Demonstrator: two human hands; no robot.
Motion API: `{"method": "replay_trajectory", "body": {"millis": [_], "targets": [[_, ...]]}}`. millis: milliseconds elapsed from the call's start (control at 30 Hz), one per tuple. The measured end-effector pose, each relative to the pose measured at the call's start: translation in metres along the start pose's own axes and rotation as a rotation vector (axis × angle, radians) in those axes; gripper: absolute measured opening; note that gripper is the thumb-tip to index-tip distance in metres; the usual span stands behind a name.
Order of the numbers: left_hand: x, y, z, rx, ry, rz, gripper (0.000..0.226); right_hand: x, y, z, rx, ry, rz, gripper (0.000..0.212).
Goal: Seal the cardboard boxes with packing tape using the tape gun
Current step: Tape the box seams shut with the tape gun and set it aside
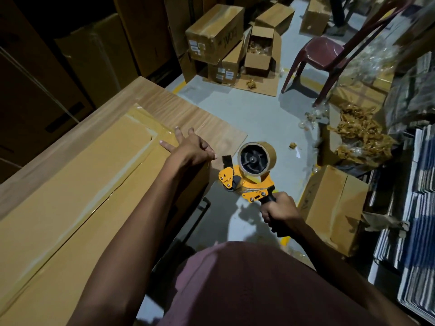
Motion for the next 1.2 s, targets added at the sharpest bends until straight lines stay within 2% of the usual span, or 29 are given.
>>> {"method": "replay_trajectory", "body": {"millis": [100, 200, 267, 333, 600, 800, 900, 1067, 1200], "targets": [[-0.002, -0.001, 0.000, -0.027, -0.001, 0.020, 0.012, -0.004, 0.005, 0.004, -0.021, 0.012, 0.126, 0.019], [0.000, -0.003, 0.002, -0.036, 0.034, 0.040, 0.005, -0.008, 0.000, 0.008, 0.003, 0.043, 0.255, 0.011], [-0.003, -0.001, 0.003, -0.049, 0.032, 0.103, 0.030, -0.011, -0.006, 0.009, 0.022, 0.040, 0.278, 0.009], [-0.003, 0.002, 0.001, -0.086, 0.064, 0.123, 0.046, -0.017, -0.010, 0.012, 0.012, 0.010, 0.310, 0.008], [-0.011, -0.003, -0.009, -0.253, 0.322, 0.300, 0.074, -0.058, -0.025, 0.040, -0.071, 0.025, 0.577, 0.010], [-0.011, -0.006, -0.006, -0.259, 0.290, 0.288, 0.102, -0.077, -0.064, 0.067, -0.083, -0.036, 0.607, 0.005], [-0.009, -0.004, -0.002, -0.200, 0.296, 0.270, 0.105, -0.082, -0.090, 0.096, -0.070, -0.095, 0.600, 0.004], [-0.009, -0.001, 0.011, 0.011, 0.326, 0.196, 0.109, -0.090, -0.118, 0.135, -0.084, -0.244, 0.465, 0.008], [0.001, 0.005, 0.017, 0.141, 0.435, 0.202, 0.106, -0.083, -0.135, 0.170, -0.042, -0.309, 0.270, 0.004]]}}
Point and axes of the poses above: each hand's wrist, its own z-axis towards the middle knuckle, its own x-axis out of the back of the hand, y = z × x, the point moved 7 cm from there along z, towards the middle knuckle, and after that the axes turned 8 degrees about -y, right-handed, at the moved point
